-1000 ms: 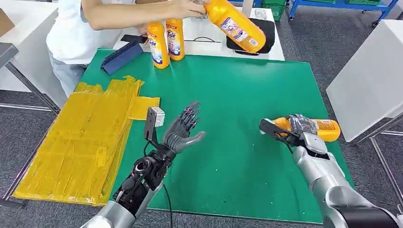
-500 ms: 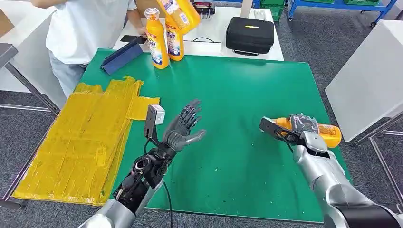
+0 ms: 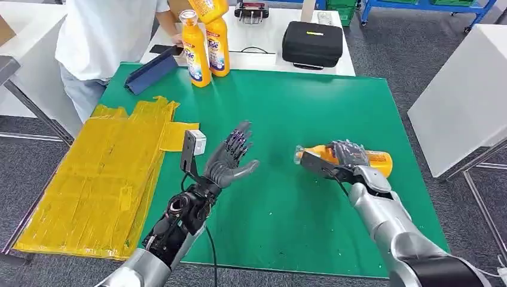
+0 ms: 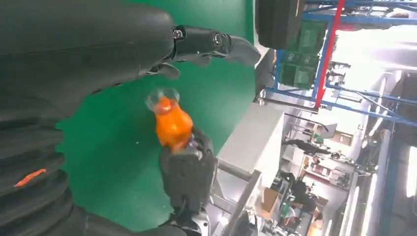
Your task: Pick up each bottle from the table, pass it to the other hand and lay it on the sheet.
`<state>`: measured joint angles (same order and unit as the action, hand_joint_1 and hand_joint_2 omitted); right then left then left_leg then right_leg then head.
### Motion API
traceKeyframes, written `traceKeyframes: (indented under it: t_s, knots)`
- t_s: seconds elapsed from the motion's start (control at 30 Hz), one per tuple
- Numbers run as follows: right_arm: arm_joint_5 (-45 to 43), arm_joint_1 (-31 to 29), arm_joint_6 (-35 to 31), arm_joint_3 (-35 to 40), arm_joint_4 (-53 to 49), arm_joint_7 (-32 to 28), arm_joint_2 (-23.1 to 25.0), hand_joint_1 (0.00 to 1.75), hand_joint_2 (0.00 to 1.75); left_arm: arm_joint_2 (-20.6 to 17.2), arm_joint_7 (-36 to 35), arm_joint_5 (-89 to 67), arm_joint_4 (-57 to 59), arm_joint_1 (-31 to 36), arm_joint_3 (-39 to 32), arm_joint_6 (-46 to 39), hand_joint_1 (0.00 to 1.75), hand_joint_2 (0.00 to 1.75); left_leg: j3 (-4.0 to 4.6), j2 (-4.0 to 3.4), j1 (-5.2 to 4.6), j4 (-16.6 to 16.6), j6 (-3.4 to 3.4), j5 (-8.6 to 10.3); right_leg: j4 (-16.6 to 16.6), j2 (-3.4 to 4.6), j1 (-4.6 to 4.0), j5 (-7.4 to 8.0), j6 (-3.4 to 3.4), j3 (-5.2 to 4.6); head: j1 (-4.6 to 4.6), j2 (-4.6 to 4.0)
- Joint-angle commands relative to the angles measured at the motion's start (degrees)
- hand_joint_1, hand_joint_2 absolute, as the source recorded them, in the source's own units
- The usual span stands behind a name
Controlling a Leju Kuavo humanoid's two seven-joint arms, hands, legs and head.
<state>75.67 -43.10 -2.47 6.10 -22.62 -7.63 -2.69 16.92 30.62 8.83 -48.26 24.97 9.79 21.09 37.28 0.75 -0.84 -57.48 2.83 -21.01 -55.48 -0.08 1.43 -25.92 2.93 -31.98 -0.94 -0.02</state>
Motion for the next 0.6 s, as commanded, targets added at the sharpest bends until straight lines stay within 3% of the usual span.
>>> traceKeyframes:
  t_s: [0.03,0.33,0.6]
  knots:
    - [-0.92,1.21,0.0,1.89,2.82,-2.65,4.85,1.75,1.75,-0.73,0.31,-0.19,4.97,3.16,0.52,0.18,0.0,1.75,-0.31,-0.11,0.13,0.02,-0.23,-0.15,0.15,0.06,-0.13,-0.08,-0.19,0.37,0.0,0.0]
    - [-1.57,2.66,0.93,5.42,4.13,-5.33,9.98,1.75,1.75,-0.77,0.13,0.1,4.18,3.24,0.12,-0.21,0.0,1.75,-0.24,-0.19,0.1,0.03,-0.17,-0.08,0.1,0.09,-0.1,-0.02,-0.16,0.21,0.0,0.0]
    - [-2.38,3.24,0.86,5.9,4.12,-6.93,10.98,1.75,1.75,-0.67,0.12,0.11,4.49,3.39,0.25,-0.19,0.0,1.75,-0.37,-0.19,0.17,0.05,-0.24,-0.12,0.14,0.01,-0.19,0.0,-0.34,0.34,0.0,0.0]
